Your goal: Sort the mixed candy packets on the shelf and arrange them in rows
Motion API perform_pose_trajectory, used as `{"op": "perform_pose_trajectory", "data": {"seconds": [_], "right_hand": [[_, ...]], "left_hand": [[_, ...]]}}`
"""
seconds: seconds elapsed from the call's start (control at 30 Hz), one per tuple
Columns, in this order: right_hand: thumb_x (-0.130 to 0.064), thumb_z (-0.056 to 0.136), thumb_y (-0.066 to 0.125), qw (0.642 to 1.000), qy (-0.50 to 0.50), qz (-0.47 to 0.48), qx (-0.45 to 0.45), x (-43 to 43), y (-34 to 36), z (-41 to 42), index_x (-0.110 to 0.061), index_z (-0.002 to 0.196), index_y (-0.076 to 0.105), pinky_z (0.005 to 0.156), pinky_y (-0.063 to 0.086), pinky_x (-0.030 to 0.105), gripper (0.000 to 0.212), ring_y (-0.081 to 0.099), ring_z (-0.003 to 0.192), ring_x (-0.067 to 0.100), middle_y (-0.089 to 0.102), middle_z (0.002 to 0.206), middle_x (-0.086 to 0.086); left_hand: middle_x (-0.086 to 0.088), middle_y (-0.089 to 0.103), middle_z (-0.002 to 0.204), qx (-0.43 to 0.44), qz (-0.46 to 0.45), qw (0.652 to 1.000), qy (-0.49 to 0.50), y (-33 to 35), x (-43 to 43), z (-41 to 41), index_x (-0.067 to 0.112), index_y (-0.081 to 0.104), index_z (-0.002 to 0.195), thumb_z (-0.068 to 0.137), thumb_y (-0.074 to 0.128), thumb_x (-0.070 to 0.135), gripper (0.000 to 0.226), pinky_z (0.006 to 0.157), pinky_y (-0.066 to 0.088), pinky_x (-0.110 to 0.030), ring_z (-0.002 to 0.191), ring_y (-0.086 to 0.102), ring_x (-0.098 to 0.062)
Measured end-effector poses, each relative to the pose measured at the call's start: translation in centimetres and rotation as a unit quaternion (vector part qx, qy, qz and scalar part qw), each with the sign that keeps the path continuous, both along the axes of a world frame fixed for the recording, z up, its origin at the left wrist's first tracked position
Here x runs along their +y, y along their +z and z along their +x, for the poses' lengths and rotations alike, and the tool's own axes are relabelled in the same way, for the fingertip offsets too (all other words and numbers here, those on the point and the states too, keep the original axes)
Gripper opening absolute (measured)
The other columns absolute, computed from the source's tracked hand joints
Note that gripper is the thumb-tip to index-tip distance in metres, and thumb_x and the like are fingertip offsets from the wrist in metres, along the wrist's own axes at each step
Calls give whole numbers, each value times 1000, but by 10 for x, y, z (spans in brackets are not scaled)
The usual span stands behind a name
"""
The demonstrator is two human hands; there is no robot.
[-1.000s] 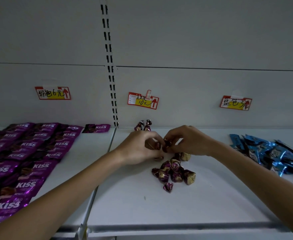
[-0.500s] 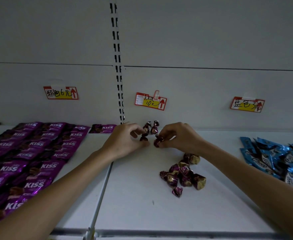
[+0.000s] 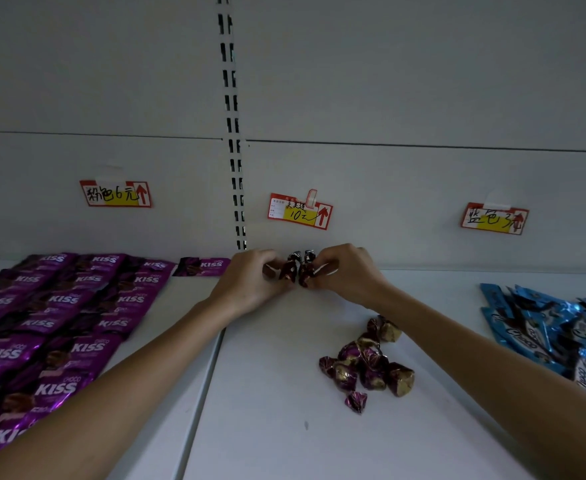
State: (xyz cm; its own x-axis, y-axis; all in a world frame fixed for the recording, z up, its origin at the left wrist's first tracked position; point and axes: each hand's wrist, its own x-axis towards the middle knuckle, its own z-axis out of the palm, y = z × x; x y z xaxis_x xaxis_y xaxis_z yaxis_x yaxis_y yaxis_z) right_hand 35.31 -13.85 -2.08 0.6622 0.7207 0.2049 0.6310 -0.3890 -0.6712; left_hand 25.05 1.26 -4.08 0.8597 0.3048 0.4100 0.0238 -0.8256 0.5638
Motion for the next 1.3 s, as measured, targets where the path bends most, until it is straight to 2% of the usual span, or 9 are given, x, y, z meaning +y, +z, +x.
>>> {"op": "perform_pose_trajectory", "data": {"seconds": [0.1,0.27,0.47,0.73,0.87,1.0,1.07,1.17,1.3], "right_hand": [[-16,71,79,1000,4,0,-11,3,-1,0,-19,77,65,68,46,20,16,65,85,18,66,84,2],[-16,72,79,1000,-2,-5,-15,6,-1,0,-14,84,67,59,40,12,17,59,78,15,65,88,4],[-17,71,80,1000,-3,-3,-3,6,-2,1,-20,80,65,64,45,17,18,65,86,19,68,93,4],[-13,75,75,1000,5,-6,9,-9,6,5,-18,97,68,71,46,12,24,64,88,11,67,100,-3],[-14,83,66,999,8,-21,41,-35,13,9,-21,86,70,63,49,12,8,63,76,7,70,85,-4],[-23,90,57,995,23,-86,52,-70,22,5,-19,92,69,50,38,4,13,60,69,3,69,89,-5],[-35,88,58,992,18,-121,40,-87,23,0,-19,93,69,49,39,8,21,58,65,4,69,88,-3],[-52,82,60,985,-9,-173,-8,-107,23,-11,-23,84,66,45,35,10,30,49,46,-3,61,65,-8],[-45,81,64,973,20,-222,-68,-120,17,-24,-28,88,63,50,36,9,18,51,49,-11,60,61,-14]], "left_hand": [[4,67,91,-3,4,1000,-6,0,0,1,16,70,101,74,77,22,29,60,39,-4,77,58,-4],[8,63,88,-6,18,1000,-4,0,0,1,17,70,102,74,77,24,29,60,37,-4,77,57,-4],[6,65,95,17,10,1000,-18,0,6,-1,19,68,105,73,78,27,35,63,40,-5,83,59,-6],[5,59,103,22,-13,1000,-5,4,7,-11,14,63,112,76,75,21,38,64,39,-6,85,55,-3],[7,59,103,-14,-15,1000,7,10,-5,-29,19,61,108,80,71,18,30,60,40,-6,81,55,-1],[12,63,92,21,-48,995,-91,22,-42,-50,27,64,97,81,70,21,18,64,42,-7,76,57,1],[14,63,93,71,-54,986,-141,25,-62,-58,26,64,100,82,68,30,19,67,42,-8,79,57,4],[16,62,97,126,-52,973,-185,22,-80,-65,31,62,106,79,69,40,29,68,42,-8,83,57,3],[16,63,93,135,-55,972,-184,18,-84,-66,35,62,104,73,74,44,35,66,40,-8,82,56,2]]}}
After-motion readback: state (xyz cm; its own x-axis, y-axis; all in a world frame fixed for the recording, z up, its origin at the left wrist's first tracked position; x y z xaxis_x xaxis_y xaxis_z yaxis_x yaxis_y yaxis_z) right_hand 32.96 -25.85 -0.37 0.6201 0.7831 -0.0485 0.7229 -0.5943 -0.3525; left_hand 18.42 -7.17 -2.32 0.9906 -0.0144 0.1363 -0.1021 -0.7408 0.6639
